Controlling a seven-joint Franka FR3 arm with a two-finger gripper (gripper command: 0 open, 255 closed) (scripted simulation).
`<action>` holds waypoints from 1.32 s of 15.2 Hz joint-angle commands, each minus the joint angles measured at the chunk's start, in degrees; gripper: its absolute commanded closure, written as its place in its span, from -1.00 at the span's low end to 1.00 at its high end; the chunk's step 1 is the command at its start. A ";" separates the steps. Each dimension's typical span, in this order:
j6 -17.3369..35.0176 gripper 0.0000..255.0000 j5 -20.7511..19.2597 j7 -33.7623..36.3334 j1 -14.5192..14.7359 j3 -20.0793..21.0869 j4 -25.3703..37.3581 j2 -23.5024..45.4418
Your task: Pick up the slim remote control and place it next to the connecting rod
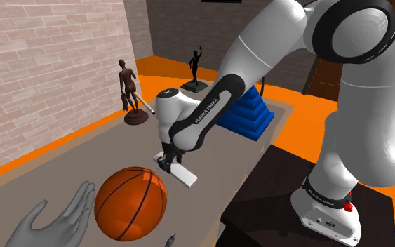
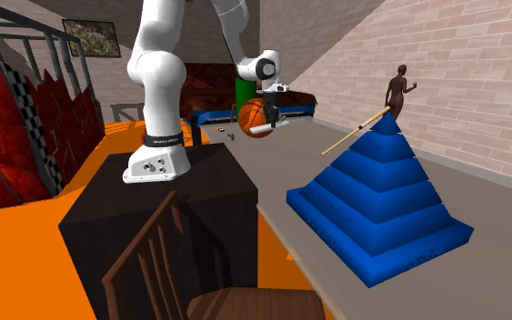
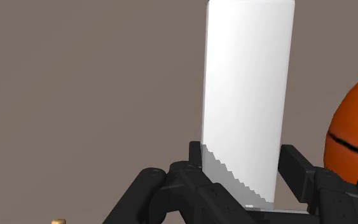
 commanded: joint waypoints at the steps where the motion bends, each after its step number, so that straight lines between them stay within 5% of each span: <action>1: -1.46 1.00 -0.34 2.40 1.58 0.50 4.03 2.56; 6: -6.10 1.00 -1.10 7.49 5.41 1.29 15.56 9.46; 17: -0.12 1.00 -1.01 7.43 5.79 0.87 16.13 16.01; 18: 3.86 -1.00 -0.91 6.85 4.55 -0.04 17.11 10.56; 19: 3.86 -1.00 -0.91 6.85 4.56 -0.05 17.11 10.56; 20: -3.77 -1.00 1.22 4.55 2.59 1.36 22.29 11.59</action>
